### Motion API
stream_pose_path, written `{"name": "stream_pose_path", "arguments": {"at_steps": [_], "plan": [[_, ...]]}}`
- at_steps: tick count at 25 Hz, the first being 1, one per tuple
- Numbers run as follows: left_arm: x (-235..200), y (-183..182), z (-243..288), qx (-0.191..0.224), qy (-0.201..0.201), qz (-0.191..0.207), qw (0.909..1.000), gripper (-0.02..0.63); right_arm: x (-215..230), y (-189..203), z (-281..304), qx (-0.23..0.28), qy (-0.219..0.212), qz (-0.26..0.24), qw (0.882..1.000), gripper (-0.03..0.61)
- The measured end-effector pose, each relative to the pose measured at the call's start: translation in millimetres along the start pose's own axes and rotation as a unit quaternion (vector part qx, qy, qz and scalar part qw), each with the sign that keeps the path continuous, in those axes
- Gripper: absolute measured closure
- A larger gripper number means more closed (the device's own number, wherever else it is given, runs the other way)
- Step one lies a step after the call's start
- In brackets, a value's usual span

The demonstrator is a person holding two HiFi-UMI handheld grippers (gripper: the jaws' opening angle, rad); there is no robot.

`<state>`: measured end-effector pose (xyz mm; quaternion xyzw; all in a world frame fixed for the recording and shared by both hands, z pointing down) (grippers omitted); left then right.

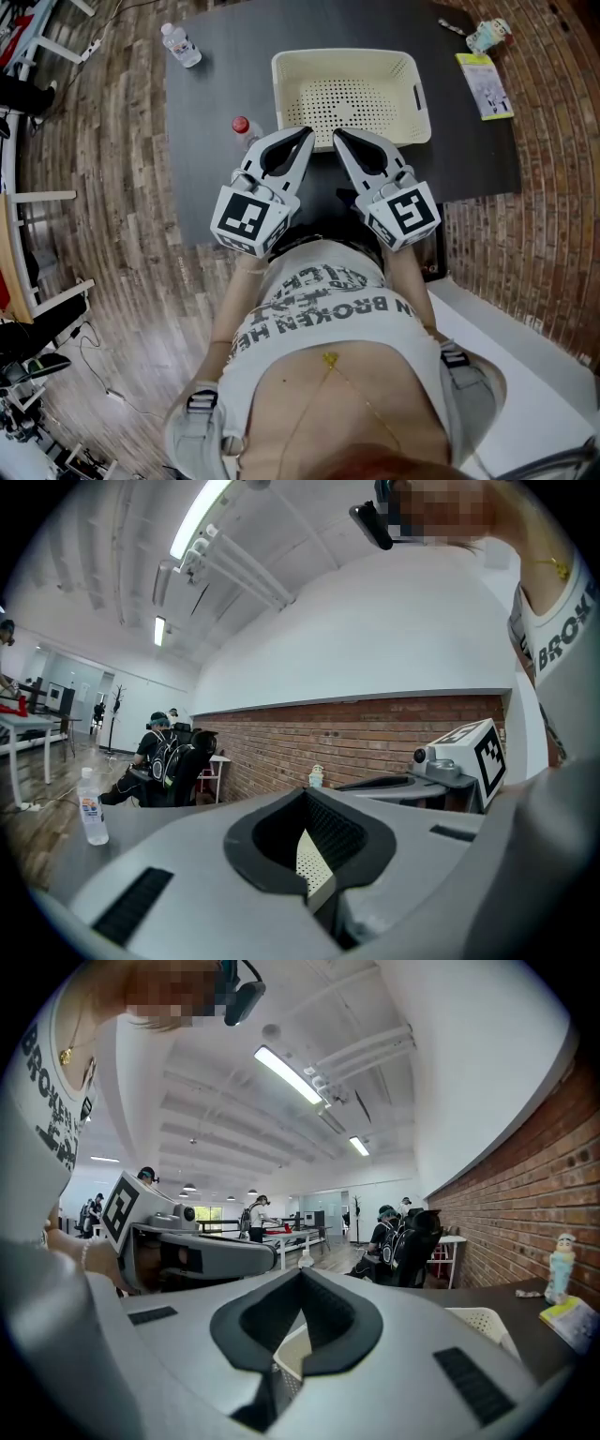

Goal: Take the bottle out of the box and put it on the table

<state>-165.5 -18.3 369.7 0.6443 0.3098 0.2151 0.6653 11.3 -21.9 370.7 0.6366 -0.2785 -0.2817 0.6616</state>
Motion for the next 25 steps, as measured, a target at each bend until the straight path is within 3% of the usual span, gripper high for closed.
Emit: {"name": "stream_pose_path", "arguments": {"at_steps": [25], "plan": [[6.3, 2.0, -8.4, -0.001, -0.005, -0.007, 1.0, 0.607, -6.3, -1.8, -7.1, -0.006, 0.004, -0.005, 1.0, 0.571]]}}
Point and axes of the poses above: the fingertips, and each gripper's own axes: z forward along the fingers, x to its right, y out of its underside, the point moved 10 cm from there along -z, backward along the fingers, and after that the axes turned 6 degrees about x, right-handed, at the moved point
